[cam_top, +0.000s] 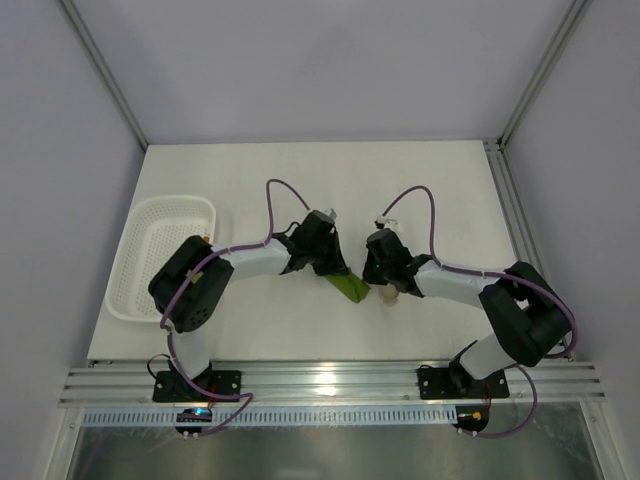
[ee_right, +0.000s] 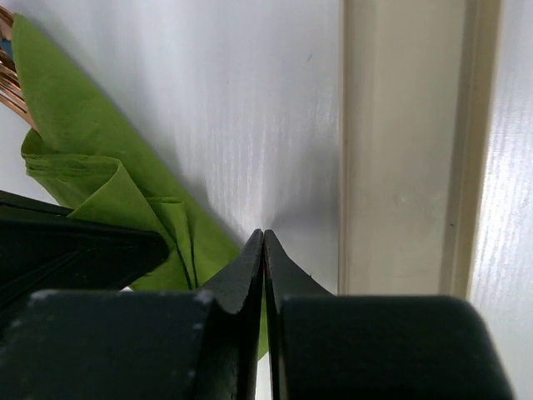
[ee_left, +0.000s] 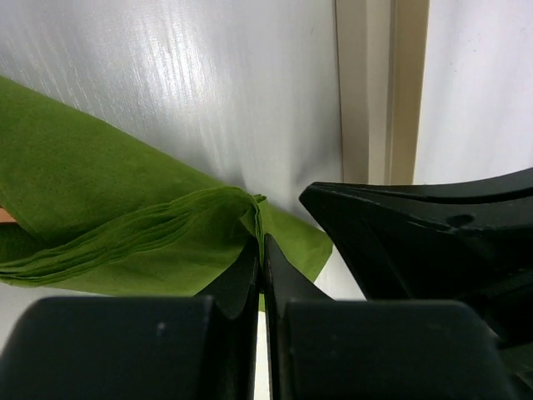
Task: Place the utensils on the paper napkin and roll it up
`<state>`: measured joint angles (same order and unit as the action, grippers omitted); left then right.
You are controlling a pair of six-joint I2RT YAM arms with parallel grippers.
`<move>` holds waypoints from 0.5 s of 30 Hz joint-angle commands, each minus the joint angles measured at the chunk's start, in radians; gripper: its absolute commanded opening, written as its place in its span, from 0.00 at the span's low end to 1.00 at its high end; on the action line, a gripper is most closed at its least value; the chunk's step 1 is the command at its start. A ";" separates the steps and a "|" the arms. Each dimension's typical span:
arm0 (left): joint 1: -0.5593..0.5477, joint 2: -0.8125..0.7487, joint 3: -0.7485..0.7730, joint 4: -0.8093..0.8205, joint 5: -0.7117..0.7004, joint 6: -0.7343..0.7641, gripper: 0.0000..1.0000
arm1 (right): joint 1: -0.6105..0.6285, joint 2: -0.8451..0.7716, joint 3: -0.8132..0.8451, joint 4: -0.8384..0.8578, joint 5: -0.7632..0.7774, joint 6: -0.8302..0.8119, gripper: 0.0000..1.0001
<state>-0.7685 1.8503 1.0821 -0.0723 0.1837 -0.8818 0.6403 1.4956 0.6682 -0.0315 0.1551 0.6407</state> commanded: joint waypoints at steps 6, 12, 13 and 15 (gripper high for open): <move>-0.011 -0.013 0.047 -0.012 0.003 0.024 0.00 | 0.004 0.018 -0.038 0.139 -0.107 0.014 0.04; -0.011 -0.019 0.048 -0.026 -0.004 0.038 0.00 | 0.032 -0.003 -0.068 0.160 -0.141 0.045 0.04; -0.011 -0.019 0.048 -0.038 -0.004 0.041 0.00 | 0.035 -0.005 -0.071 0.162 -0.140 0.051 0.04; -0.011 -0.025 0.038 -0.046 -0.009 0.049 0.00 | 0.053 -0.008 -0.084 0.186 -0.185 0.062 0.04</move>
<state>-0.7731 1.8503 1.0962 -0.1032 0.1837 -0.8650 0.6693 1.5097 0.6033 0.0990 0.0326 0.6777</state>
